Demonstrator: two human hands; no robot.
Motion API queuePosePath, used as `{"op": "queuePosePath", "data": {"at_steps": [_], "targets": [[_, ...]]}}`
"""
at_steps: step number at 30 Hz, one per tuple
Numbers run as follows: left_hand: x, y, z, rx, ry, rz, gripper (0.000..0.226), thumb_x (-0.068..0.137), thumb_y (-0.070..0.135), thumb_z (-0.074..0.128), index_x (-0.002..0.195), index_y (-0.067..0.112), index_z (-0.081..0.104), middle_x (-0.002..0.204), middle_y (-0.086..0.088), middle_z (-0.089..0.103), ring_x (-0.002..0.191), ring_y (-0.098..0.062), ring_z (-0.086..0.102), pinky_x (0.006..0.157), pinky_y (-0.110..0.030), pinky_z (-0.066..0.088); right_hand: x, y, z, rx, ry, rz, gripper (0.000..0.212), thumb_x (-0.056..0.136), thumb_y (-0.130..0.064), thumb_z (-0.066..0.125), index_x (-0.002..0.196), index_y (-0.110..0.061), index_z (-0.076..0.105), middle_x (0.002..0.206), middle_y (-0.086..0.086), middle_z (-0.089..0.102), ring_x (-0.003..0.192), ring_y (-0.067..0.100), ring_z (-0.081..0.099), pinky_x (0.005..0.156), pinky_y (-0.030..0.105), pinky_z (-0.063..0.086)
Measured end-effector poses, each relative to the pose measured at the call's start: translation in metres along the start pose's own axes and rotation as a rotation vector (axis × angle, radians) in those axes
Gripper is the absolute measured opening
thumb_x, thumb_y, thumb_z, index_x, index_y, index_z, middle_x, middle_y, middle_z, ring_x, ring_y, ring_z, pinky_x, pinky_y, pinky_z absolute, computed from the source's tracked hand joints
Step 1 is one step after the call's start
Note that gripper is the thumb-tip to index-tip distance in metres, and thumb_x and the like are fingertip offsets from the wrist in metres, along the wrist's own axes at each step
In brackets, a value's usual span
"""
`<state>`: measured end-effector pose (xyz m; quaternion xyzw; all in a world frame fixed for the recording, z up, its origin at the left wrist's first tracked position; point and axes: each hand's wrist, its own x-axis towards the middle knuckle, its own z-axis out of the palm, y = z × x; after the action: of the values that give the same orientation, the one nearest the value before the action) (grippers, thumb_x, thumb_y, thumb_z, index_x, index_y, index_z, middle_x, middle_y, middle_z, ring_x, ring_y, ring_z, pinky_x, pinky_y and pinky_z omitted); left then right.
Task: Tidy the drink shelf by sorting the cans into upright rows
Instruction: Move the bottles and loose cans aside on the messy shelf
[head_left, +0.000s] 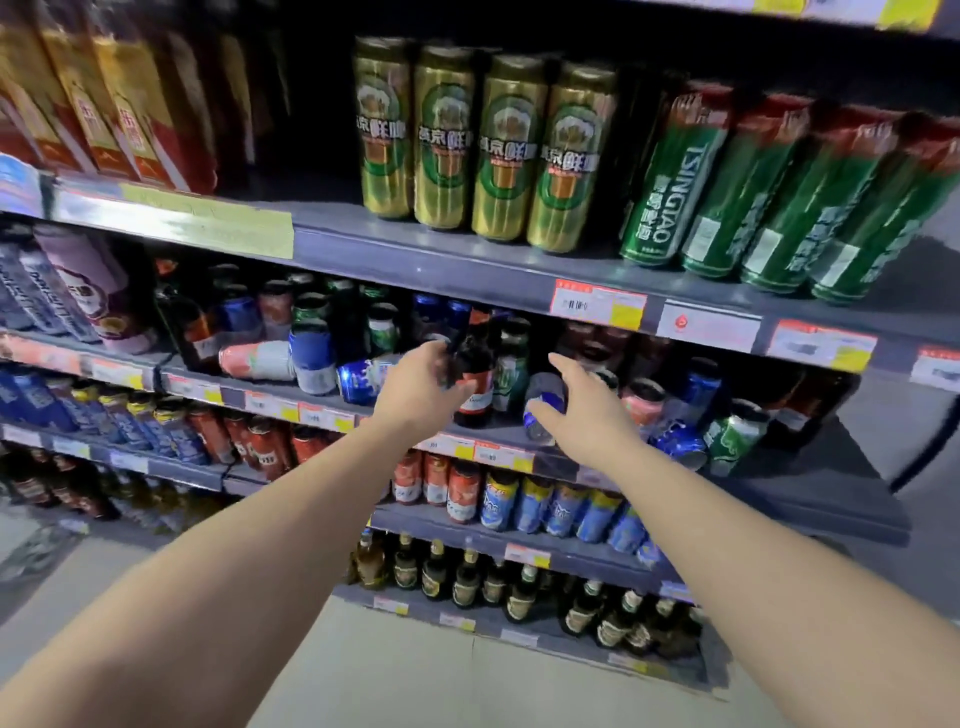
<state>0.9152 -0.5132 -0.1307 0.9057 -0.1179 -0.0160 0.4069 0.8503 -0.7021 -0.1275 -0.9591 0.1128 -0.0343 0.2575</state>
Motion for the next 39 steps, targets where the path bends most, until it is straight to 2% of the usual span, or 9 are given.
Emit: {"op": "queuePosePath", "data": {"at_steps": [4, 8, 12, 18, 21, 26, 31, 35, 39], "targets": [[0.031, 0.008, 0.015, -0.116, 0.042, -0.098, 0.067, 0.086, 0.035, 0.069, 0.143, 0.017, 0.040, 0.138, -0.002, 0.053, 0.118, -0.023, 0.057, 0.092, -0.029, 0.044, 0.038, 0.012, -0.004, 0.022, -0.035, -0.040, 0.070, 0.090, -0.042, 0.059, 0.149, -0.028, 0.024, 0.147, 0.005, 0.043, 0.126, 0.026, 0.049, 0.097, 0.038, 0.043], [0.068, 0.004, 0.014, -0.155, 0.076, -0.100, 0.055, 0.082, 0.034, 0.073, 0.130, 0.016, 0.053, 0.121, -0.003, 0.065, 0.108, -0.021, 0.063, 0.094, -0.037, 0.050, 0.071, 0.008, 0.009, 0.022, -0.064, -0.020, 0.074, 0.087, -0.041, 0.064, 0.148, -0.022, 0.027, 0.142, 0.009, 0.049, 0.126, 0.030, 0.050, 0.098, 0.040, 0.045], [0.102, -0.008, 0.008, -0.147, 0.008, -0.053, 0.038, 0.082, 0.030, 0.074, 0.115, 0.014, 0.062, 0.104, 0.001, 0.069, 0.094, -0.018, 0.064, 0.085, -0.031, 0.051, 0.098, -0.006, 0.032, 0.025, -0.054, 0.087, 0.072, 0.082, -0.047, 0.068, 0.140, -0.018, 0.038, 0.128, 0.010, 0.060, 0.113, 0.032, 0.058, 0.083, 0.033, 0.047], [0.111, -0.049, -0.001, -0.156, -0.019, 0.015, 0.028, 0.085, 0.017, 0.072, 0.112, 0.020, 0.066, 0.103, 0.000, 0.071, 0.088, -0.015, 0.066, 0.080, -0.020, 0.052, 0.127, -0.029, 0.062, 0.120, -0.029, 0.118, 0.071, 0.081, -0.055, 0.065, 0.137, -0.017, 0.042, 0.130, 0.010, 0.058, 0.113, 0.032, 0.057, 0.090, 0.035, 0.048], [0.109, -0.062, -0.009, -0.134, -0.010, 0.017, 0.035, 0.085, 0.019, 0.073, 0.119, 0.016, 0.065, 0.098, 0.002, 0.065, 0.089, -0.013, 0.056, 0.087, -0.025, 0.046, 0.138, -0.040, 0.072, 0.198, -0.014, 0.144, 0.077, 0.077, -0.058, 0.068, 0.136, -0.017, 0.041, 0.130, 0.011, 0.057, 0.110, 0.035, 0.059, 0.087, 0.036, 0.049], [0.111, -0.049, 0.002, -0.177, -0.075, 0.068, 0.044, 0.085, 0.019, 0.072, 0.127, 0.013, 0.059, 0.101, 0.007, 0.063, 0.085, -0.008, 0.062, 0.066, 0.001, 0.039, 0.144, -0.050, 0.073, 0.227, -0.030, 0.234, 0.066, 0.081, -0.053, 0.066, 0.132, -0.017, 0.046, 0.124, 0.012, 0.060, 0.106, 0.036, 0.062, 0.088, 0.045, 0.053], [0.101, -0.050, 0.014, -0.172, -0.168, 0.052, 0.055, 0.077, 0.010, 0.078, 0.127, 0.016, 0.055, 0.110, 0.007, 0.064, 0.097, -0.005, 0.058, 0.084, -0.013, 0.043, 0.119, -0.035, 0.062, 0.377, 0.138, 0.140, 0.047, 0.083, -0.046, 0.068, 0.111, -0.010, 0.056, 0.113, 0.010, 0.062, 0.104, 0.028, 0.057, 0.083, 0.025, 0.040], [0.084, -0.052, 0.031, 0.031, -0.146, 0.235, 0.077, 0.064, 0.030, 0.087, 0.130, 0.008, 0.054, 0.118, -0.005, 0.064, 0.109, -0.021, 0.059, 0.093, -0.030, 0.045, 0.095, -0.021, 0.049, 0.506, 0.255, 0.160, 0.038, 0.083, -0.045, 0.069, 0.096, -0.016, 0.049, 0.094, 0.000, 0.058, 0.090, 0.020, 0.053, 0.078, 0.026, 0.037], [0.067, -0.044, 0.047, 0.077, -0.246, 0.227, 0.099, 0.063, 0.033, 0.088, 0.145, 0.010, 0.037, 0.136, -0.003, 0.054, 0.120, -0.020, 0.055, 0.099, -0.024, 0.039, 0.077, -0.010, 0.035, 0.667, 0.336, 0.167, 0.036, 0.082, -0.046, 0.068, 0.100, -0.016, 0.057, 0.101, 0.001, 0.066, 0.097, 0.019, 0.060, 0.089, 0.035, 0.046]]}}
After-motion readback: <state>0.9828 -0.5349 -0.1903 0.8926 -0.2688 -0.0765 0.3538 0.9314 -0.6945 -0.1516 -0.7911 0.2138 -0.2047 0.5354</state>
